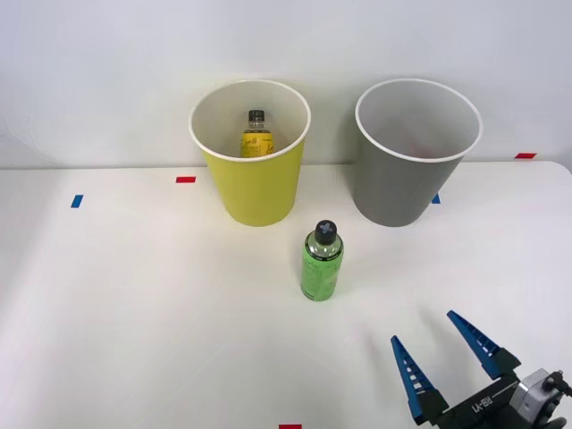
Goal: Put cans in the gray bin, plastic bottles in the light green bin
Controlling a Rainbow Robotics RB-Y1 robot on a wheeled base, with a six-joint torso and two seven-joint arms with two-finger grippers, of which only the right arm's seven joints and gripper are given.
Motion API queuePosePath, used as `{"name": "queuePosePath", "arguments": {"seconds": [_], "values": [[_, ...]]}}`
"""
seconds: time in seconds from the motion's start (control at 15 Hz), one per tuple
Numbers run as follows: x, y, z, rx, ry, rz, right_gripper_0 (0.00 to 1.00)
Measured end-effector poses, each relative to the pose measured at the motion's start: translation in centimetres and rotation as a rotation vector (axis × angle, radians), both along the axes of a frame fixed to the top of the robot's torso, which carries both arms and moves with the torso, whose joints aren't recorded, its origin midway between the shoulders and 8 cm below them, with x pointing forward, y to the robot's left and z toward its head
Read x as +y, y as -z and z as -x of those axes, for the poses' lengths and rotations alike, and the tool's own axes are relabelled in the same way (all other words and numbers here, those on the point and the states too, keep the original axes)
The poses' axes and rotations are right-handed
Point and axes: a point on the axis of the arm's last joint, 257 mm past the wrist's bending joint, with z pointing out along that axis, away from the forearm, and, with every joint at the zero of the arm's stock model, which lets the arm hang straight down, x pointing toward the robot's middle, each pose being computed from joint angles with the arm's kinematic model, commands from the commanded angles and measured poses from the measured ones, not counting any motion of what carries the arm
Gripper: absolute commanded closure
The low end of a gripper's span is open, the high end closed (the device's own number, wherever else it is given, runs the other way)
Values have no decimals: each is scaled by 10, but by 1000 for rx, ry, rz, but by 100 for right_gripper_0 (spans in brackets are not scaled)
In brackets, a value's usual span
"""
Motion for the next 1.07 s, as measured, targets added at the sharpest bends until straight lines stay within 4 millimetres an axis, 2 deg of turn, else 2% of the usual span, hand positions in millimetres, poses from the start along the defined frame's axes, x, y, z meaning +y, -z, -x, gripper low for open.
{"name": "queuePosePath", "arguments": {"seconds": [0.33,0.67,1.07], "values": [[-6,11,13,41,37,-26,0],[-26,21,25,76,139,-55,0],[-29,23,32,86,179,-80,0]]}}
